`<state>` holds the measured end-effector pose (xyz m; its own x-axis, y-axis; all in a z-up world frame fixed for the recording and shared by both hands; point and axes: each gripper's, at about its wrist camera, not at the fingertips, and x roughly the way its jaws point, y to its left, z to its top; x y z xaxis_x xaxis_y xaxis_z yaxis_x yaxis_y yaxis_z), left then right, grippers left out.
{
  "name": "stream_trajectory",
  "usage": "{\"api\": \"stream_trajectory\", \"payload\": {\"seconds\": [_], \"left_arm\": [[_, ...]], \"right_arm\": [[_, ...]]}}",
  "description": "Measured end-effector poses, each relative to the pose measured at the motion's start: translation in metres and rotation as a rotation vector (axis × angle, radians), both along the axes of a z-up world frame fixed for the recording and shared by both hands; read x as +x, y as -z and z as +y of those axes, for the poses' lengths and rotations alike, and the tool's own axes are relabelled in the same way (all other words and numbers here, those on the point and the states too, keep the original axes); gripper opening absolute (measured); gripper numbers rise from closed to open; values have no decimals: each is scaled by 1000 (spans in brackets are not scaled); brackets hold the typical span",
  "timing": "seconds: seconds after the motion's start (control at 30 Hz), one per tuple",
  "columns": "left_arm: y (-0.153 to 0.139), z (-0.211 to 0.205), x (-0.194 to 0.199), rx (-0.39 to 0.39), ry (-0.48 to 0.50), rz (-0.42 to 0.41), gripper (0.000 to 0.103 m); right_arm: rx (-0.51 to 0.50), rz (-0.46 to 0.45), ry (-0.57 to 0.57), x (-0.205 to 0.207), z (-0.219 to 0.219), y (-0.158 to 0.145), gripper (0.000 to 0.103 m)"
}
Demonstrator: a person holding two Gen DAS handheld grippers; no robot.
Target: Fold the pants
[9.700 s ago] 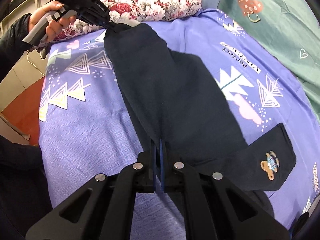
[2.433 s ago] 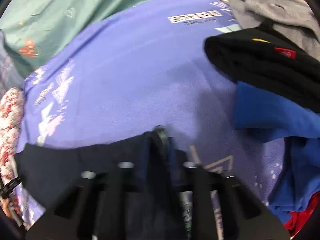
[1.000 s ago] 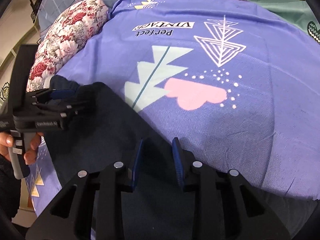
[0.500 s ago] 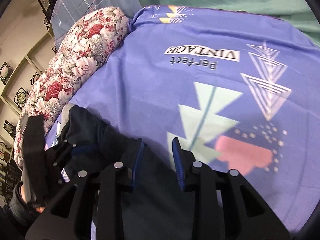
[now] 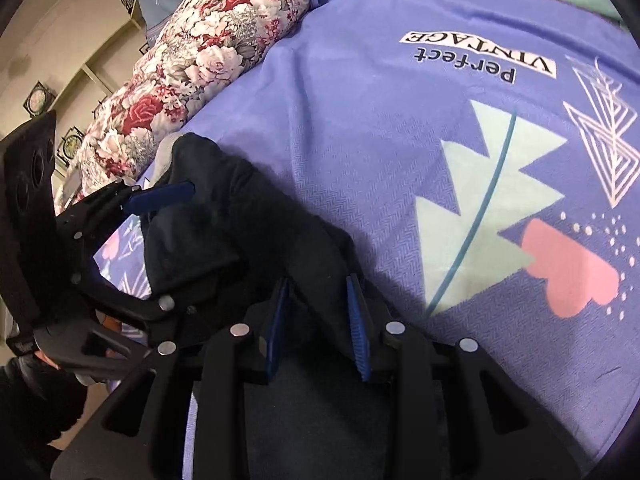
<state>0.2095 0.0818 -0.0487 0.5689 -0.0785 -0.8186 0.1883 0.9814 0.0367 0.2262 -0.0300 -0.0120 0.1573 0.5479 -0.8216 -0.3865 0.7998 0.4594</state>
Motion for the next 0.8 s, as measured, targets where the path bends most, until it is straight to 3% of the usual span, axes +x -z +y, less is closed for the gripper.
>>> {"api": "stream_trajectory", "payload": {"seconds": [0.13, 0.27, 0.33, 0.4, 0.43, 0.6, 0.8], "left_arm": [[-5, 16, 13, -44, -57, 6, 90], [-5, 6, 19, -80, -20, 15, 90], [2, -3, 22, -115, 19, 46, 90], [13, -11, 24, -102, 40, 83, 91], [18, -12, 23, -87, 38, 89, 91], [31, 5, 18, -165, 13, 138, 92], [34, 9, 12, -170, 11, 137, 92]], "right_arm": [[51, 11, -26, -14, -4, -3, 31], [45, -2, -37, -23, -3, -2, 31], [46, -4, -34, -24, -3, -1, 32], [51, -3, -34, -23, -3, -1, 32], [54, 1, -34, -23, -4, -1, 32], [61, -6, -58, -24, -10, -9, 35], [43, -41, 31, -10, -34, -23, 35]]}}
